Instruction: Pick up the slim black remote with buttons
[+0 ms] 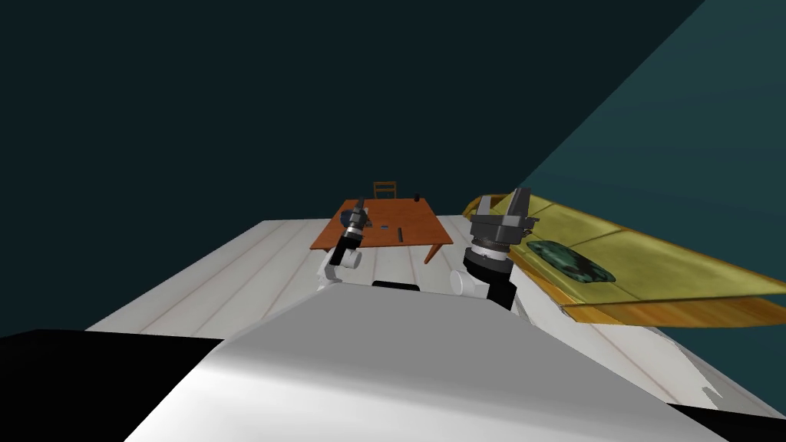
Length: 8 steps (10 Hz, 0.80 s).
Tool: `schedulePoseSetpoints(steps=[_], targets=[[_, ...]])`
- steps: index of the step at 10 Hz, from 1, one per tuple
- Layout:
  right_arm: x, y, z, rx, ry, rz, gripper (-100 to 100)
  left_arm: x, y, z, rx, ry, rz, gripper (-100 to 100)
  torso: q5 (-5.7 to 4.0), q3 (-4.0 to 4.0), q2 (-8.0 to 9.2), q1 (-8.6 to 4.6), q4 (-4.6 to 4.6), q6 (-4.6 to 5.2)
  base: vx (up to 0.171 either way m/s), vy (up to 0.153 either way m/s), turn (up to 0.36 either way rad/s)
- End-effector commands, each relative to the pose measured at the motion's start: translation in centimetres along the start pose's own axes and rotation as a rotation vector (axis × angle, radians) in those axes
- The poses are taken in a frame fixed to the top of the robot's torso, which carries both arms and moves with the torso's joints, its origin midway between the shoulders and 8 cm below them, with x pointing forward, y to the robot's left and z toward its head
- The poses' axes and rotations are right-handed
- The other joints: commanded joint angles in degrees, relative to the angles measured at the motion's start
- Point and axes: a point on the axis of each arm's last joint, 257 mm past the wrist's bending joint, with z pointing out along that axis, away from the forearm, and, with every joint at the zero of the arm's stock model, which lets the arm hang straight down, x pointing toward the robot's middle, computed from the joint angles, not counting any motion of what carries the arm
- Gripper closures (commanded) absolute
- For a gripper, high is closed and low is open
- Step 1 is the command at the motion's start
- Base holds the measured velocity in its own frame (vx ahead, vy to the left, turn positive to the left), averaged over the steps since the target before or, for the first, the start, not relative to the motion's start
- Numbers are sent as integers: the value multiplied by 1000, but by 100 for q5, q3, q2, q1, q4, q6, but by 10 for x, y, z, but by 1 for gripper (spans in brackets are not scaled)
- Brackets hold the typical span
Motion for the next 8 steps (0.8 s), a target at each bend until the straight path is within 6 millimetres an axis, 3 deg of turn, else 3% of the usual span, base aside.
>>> schedulePoseSetpoints(steps=[1,2,8], targets=[[0,0,0,0,0,0,0,3,15,2,-40,9,3,-100,0,0,0,0,0,0,-6,28,-72],[0,0,0,0,0,0,0,10,33,10,-84,25,7,-100,0,0,0,-3,0,-2,-4,30,-158],[0,0,0,0,0,0,0,32,95,26,-255,87,29,-100,0,-2,-4,-2,-1,-4,-2,32,-131]])
